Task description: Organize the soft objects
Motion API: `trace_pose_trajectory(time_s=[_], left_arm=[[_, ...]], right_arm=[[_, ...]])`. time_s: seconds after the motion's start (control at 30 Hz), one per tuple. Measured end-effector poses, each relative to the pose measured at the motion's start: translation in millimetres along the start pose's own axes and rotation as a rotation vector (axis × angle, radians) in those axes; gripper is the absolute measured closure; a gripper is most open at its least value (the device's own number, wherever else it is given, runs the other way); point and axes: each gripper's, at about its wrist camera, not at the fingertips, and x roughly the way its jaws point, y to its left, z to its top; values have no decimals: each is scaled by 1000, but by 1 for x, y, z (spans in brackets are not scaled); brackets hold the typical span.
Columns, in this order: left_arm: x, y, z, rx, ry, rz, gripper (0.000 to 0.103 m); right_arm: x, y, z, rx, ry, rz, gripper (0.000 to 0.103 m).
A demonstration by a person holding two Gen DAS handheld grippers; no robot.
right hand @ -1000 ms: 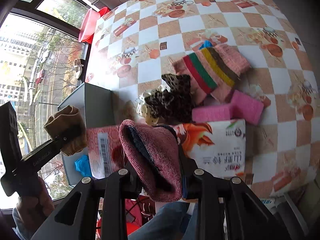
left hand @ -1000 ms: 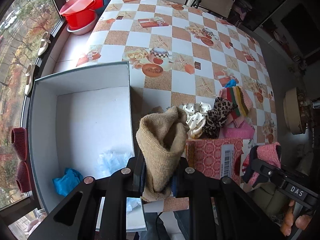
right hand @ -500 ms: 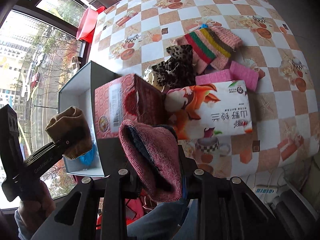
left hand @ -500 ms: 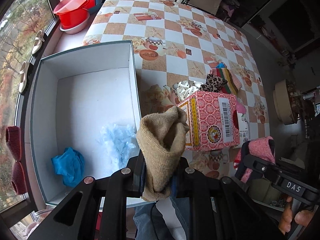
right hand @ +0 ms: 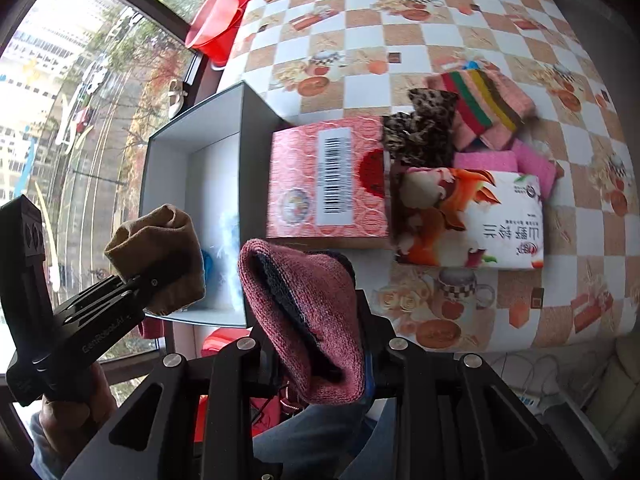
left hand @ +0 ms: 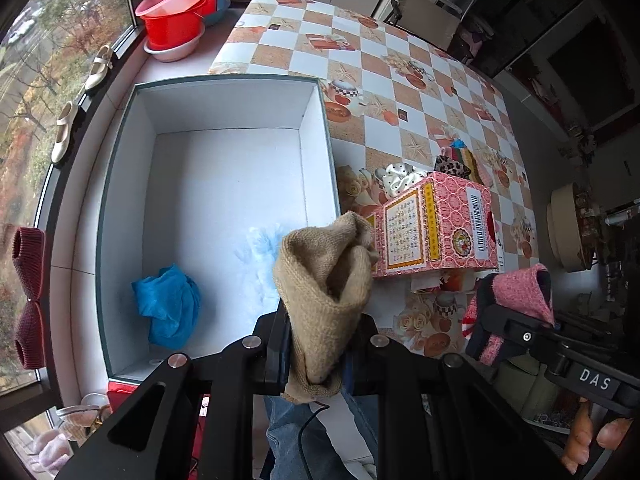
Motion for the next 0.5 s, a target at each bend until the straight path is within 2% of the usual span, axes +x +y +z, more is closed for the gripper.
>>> trace_pose_trajectory(time_s=[0.5], left_arm=[[-12, 51, -7, -103, -60, 59, 82]], right_arm=[[23, 74, 23, -213, 46, -6, 73]])
